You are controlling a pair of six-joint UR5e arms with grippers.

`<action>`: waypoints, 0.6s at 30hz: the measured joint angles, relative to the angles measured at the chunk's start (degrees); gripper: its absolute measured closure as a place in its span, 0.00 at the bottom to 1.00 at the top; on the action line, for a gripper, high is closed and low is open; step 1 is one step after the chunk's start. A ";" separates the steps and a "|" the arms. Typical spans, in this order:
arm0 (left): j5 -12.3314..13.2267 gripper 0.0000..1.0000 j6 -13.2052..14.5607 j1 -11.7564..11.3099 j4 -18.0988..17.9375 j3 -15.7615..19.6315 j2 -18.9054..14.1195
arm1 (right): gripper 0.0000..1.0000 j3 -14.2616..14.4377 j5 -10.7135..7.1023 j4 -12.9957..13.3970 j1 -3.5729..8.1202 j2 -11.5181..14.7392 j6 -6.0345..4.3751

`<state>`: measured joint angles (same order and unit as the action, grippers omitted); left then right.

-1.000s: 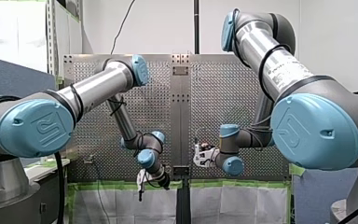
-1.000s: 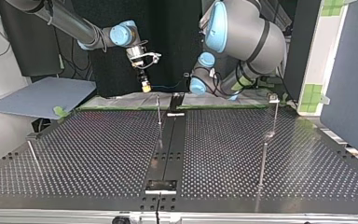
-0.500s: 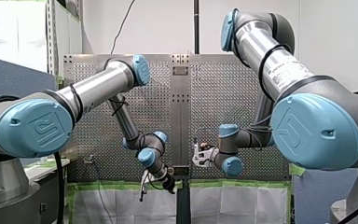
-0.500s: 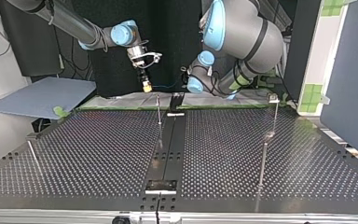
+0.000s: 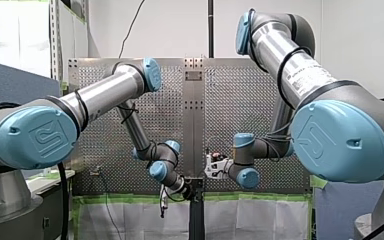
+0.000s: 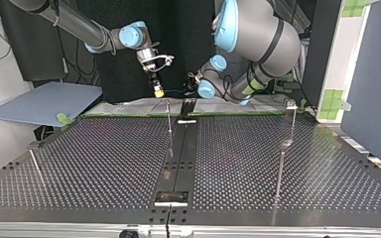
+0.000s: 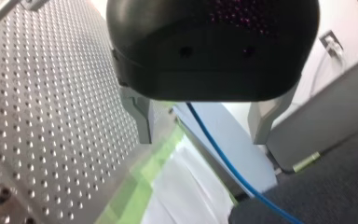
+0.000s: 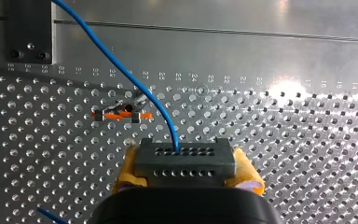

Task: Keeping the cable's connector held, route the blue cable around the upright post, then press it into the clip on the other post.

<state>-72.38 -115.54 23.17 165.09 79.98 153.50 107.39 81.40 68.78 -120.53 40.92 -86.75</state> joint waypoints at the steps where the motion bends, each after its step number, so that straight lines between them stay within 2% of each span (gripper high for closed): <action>1: 0.63 0.00 -0.62 0.07 -0.60 0.01 0.00 | 1.00 0.00 0.00 0.01 0.00 0.00 0.00; 16: 8.20 0.00 -8.24 -0.01 -8.21 0.02 -0.01 | 1.00 -0.02 -0.01 -0.01 -0.01 -0.01 -0.01; 18: 8.59 0.00 -9.11 0.02 -9.11 0.03 -0.01 | 1.00 -0.02 0.00 -0.03 -0.01 -0.01 -0.02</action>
<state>-63.79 -124.65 23.19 155.98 80.01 153.49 107.37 81.39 68.75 -120.54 40.91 -86.76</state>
